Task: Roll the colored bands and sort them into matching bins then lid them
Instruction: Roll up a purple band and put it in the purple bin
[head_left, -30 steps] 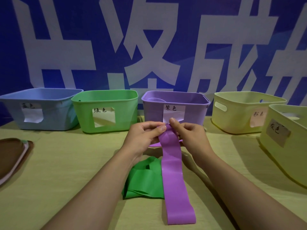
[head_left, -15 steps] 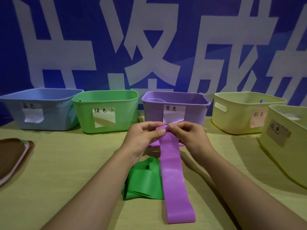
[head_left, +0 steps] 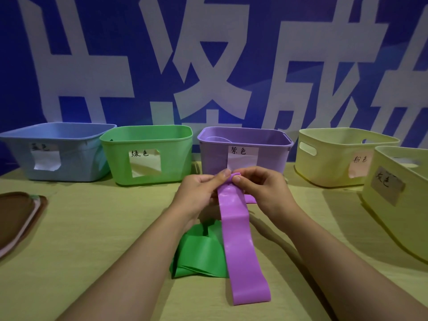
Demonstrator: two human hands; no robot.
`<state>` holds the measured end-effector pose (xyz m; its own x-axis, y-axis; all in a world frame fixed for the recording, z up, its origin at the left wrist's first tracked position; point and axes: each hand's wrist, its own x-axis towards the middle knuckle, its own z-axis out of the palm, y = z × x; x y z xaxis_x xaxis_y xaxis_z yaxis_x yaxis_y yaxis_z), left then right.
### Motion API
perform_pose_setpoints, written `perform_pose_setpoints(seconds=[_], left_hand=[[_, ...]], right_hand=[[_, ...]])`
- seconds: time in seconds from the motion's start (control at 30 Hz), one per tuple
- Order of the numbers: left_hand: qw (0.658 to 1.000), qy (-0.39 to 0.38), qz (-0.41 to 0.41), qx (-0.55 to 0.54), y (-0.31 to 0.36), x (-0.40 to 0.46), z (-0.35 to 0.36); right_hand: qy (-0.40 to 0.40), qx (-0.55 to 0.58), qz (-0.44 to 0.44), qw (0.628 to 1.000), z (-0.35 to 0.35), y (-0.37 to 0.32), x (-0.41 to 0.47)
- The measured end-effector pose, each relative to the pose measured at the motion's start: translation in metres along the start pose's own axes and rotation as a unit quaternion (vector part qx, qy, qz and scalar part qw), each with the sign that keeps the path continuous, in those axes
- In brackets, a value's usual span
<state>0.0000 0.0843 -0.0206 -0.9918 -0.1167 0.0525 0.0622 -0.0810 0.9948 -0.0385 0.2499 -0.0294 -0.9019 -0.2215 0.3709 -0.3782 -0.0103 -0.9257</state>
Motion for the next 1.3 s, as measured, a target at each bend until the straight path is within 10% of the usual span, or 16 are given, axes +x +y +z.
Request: perform_pose_setpoints(seconds=[1.3], left_hand=[[0.997, -0.034, 0.008, -0.074, 0.0023, 0.0002, 0.0000]], right_hand=[[0.019, -0.003, 0.025, 1.000, 0.0053, -0.0011, -0.0024]])
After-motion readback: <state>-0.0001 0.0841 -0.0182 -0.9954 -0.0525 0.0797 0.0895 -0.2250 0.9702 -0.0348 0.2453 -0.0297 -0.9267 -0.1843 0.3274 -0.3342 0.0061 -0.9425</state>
